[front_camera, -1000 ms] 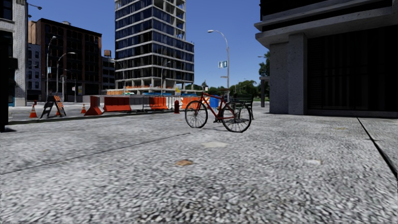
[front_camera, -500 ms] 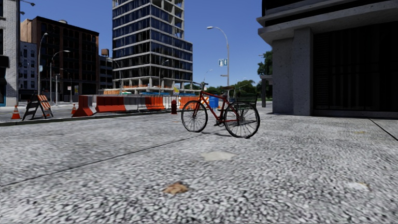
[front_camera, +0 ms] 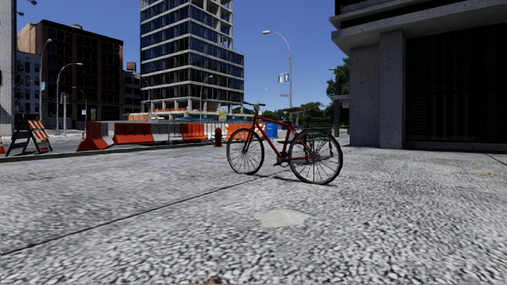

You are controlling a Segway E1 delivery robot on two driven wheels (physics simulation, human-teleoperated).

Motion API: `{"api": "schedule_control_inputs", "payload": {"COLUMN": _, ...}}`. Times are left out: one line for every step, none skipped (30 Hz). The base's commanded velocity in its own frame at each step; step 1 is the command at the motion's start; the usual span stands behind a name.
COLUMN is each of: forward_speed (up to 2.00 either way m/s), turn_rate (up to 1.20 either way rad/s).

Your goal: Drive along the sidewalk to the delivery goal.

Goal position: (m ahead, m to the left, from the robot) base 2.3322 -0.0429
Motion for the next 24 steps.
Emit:
{"api": "schedule_control_inputs", "payload": {"forward_speed": 1.16, "turn_rate": 0.00}}
{"api": "schedule_control_inputs", "payload": {"forward_speed": 1.16, "turn_rate": 0.00}}
{"api": "schedule_control_inputs", "payload": {"forward_speed": 1.16, "turn_rate": 0.00}}
{"api": "schedule_control_inputs", "payload": {"forward_speed": 1.16, "turn_rate": 0.00}}
{"api": "schedule_control_inputs", "payload": {"forward_speed": 1.16, "turn_rate": 0.00}}
{"api": "schedule_control_inputs", "payload": {"forward_speed": 1.16, "turn_rate": 0.00}}
{"api": "schedule_control_inputs", "payload": {"forward_speed": 1.16, "turn_rate": 0.00}}
{"api": "schedule_control_inputs", "payload": {"forward_speed": 1.16, "turn_rate": 0.00}}
{"api": "schedule_control_inputs", "payload": {"forward_speed": 1.16, "turn_rate": 0.00}}
{"api": "schedule_control_inputs", "payload": {"forward_speed": 1.16, "turn_rate": 0.00}}
{"api": "schedule_control_inputs", "payload": {"forward_speed": 1.16, "turn_rate": 0.00}}
{"api": "schedule_control_inputs", "payload": {"forward_speed": 1.16, "turn_rate": -0.03}}
{"api": "schedule_control_inputs", "payload": {"forward_speed": 1.16, "turn_rate": -0.19}}
{"api": "schedule_control_inputs", "payload": {"forward_speed": 1.15, "turn_rate": -0.26}}
{"api": "schedule_control_inputs", "payload": {"forward_speed": 1.14, "turn_rate": -0.29}}
{"api": "schedule_control_inputs", "payload": {"forward_speed": 1.12, "turn_rate": -0.29}}
{"api": "schedule_control_inputs", "payload": {"forward_speed": 1.12, "turn_rate": -0.29}}
{"api": "schedule_control_inputs", "payload": {"forward_speed": 1.11, "turn_rate": -0.29}}
{"api": "schedule_control_inputs", "payload": {"forward_speed": 1.10, "turn_rate": -0.30}}
{"api": "schedule_control_inputs", "payload": {"forward_speed": 1.09, "turn_rate": -0.28}}
{"api": "schedule_control_inputs", "payload": {"forward_speed": 1.09, "turn_rate": -0.24}}
{"api": "schedule_control_inputs", "payload": {"forward_speed": 1.09, "turn_rate": -0.18}}
{"api": "schedule_control_inputs", "payload": {"forward_speed": 1.09, "turn_rate": -0.18}}
{"api": "schedule_control_inputs", "payload": {"forward_speed": 1.09, "turn_rate": 0.00}}
